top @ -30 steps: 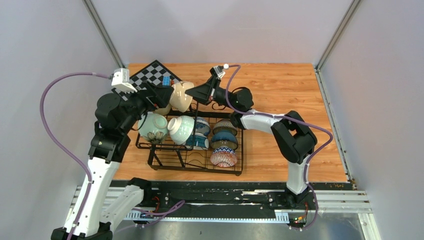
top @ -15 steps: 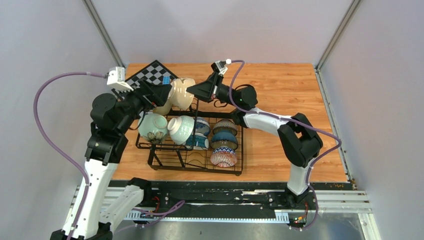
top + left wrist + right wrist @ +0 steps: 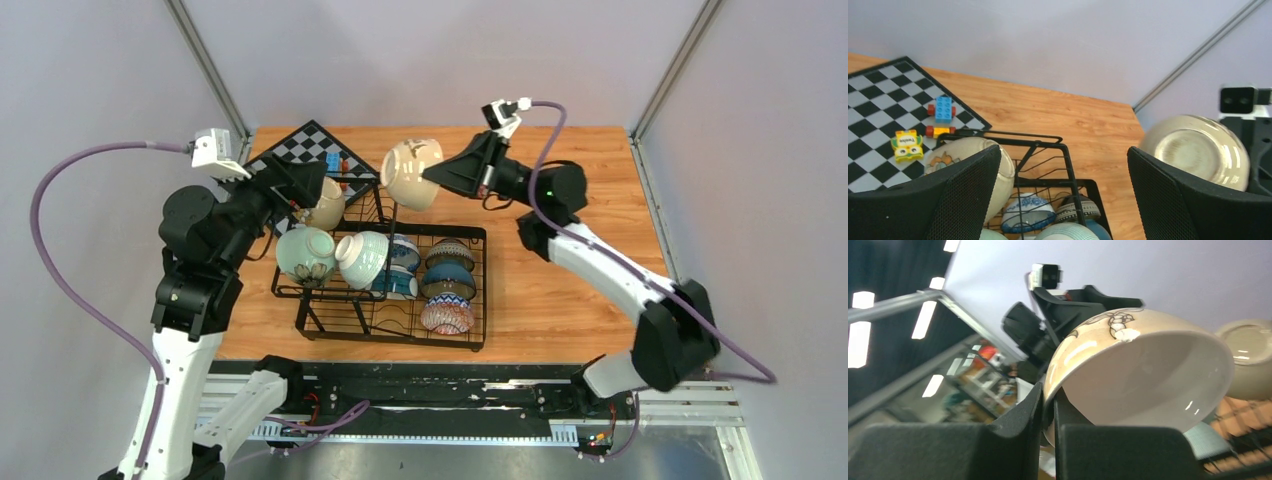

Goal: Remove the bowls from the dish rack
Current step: Pick up the bowl from the dish rack, then place the bowl at the center of the board.

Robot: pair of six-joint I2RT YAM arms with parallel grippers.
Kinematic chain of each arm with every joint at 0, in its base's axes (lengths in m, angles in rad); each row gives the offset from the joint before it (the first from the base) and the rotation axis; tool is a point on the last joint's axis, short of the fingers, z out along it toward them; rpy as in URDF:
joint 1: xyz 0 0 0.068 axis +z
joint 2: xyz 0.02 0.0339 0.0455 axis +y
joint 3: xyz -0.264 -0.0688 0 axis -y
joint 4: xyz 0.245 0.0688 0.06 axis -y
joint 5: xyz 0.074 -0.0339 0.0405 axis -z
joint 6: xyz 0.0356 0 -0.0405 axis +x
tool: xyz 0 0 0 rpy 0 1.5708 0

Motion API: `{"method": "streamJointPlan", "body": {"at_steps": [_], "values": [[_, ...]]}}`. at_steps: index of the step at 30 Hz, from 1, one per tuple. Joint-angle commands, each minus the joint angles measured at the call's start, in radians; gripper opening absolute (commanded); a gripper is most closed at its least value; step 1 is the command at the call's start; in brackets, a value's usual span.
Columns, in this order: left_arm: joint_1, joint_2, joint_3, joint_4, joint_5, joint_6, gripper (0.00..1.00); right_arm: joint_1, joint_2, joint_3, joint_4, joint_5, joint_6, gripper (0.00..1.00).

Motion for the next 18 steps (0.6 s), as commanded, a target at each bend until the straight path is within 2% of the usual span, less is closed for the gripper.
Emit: {"method": "streamJointPlan", "body": {"at_steps": [1,3,5,9,13,18], "values": [[-0.006,0.009,0.053,-0.038,-0.063,0.089,0.99,-0.061,-0.255,-0.006,-0.343,-0.097,-0.342,0.00],[-0.006,0.019,0.061,-0.048,-0.101,0.112,0.99,-0.042,-0.397,0.046,-0.744,-0.065,-0.642,0.00],[-0.006,0.031,0.068,-0.061,-0.109,0.143,1.00,0.003,-0.487,0.112,-1.109,0.052,-0.939,0.00],[-0.006,0.034,0.079,-0.078,-0.135,0.179,1.00,0.023,-0.596,0.207,-1.579,0.272,-1.253,0.00],[-0.007,0.018,0.055,-0.062,-0.132,0.163,1.00,0.030,-0.642,0.250,-1.856,0.591,-1.451,0.00],[-0.006,-0.007,0.031,-0.059,-0.119,0.148,1.00,0.080,-0.657,0.237,-2.011,1.006,-1.566,0.00]]}}
